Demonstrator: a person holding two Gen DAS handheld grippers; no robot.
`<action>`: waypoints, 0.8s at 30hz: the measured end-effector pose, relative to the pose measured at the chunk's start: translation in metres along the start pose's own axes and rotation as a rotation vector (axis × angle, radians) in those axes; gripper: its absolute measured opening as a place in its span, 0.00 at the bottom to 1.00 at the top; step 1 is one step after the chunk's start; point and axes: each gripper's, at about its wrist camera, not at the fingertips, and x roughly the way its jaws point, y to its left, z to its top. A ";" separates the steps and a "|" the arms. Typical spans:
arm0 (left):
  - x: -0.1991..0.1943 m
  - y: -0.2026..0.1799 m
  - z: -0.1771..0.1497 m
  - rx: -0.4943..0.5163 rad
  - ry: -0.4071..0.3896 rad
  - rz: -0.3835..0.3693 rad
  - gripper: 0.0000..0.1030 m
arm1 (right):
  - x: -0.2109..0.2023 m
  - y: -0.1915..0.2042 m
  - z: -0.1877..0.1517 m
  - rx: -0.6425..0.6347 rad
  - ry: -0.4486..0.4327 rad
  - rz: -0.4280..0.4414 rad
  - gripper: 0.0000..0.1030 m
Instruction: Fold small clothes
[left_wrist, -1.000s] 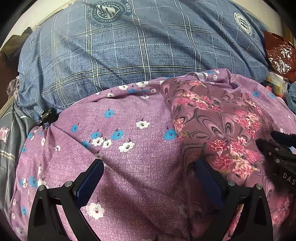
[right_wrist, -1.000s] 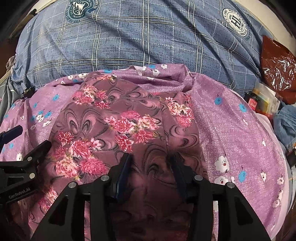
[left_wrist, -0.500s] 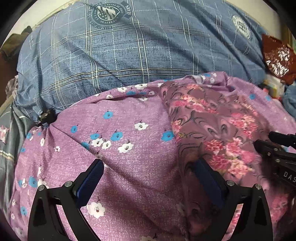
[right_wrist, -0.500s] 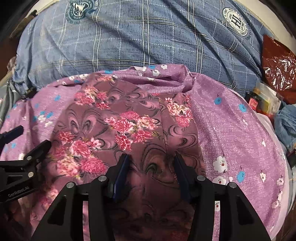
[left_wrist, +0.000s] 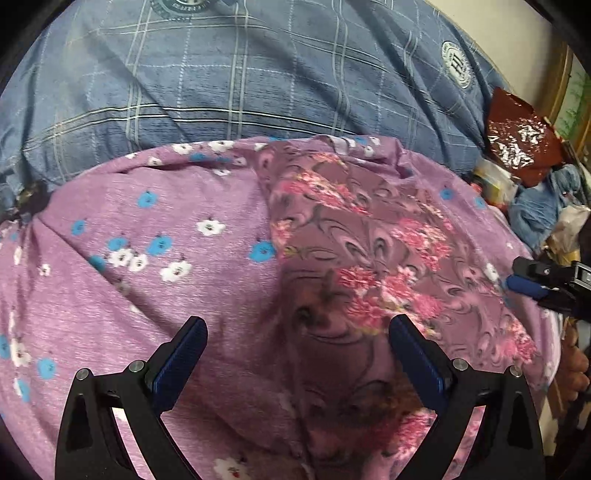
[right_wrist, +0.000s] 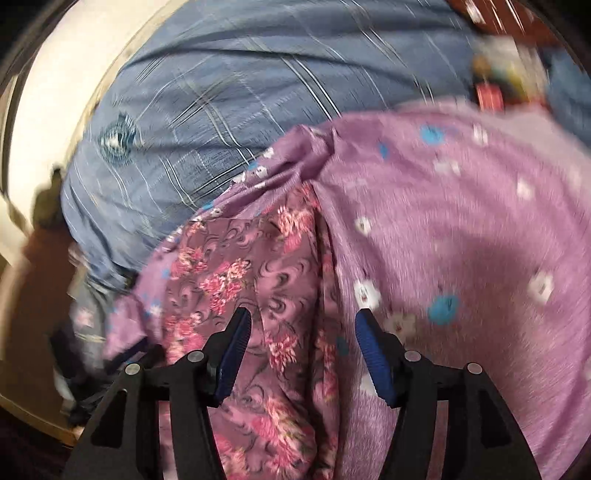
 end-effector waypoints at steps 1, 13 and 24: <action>0.000 -0.001 0.001 0.000 0.000 -0.009 0.96 | 0.001 -0.002 -0.001 0.009 0.017 0.012 0.59; 0.019 0.009 0.004 -0.066 0.038 -0.090 0.79 | 0.028 -0.010 -0.011 0.050 0.156 0.053 0.59; 0.044 0.019 0.012 -0.171 0.067 -0.188 0.79 | 0.062 -0.001 -0.005 0.097 0.115 0.201 0.53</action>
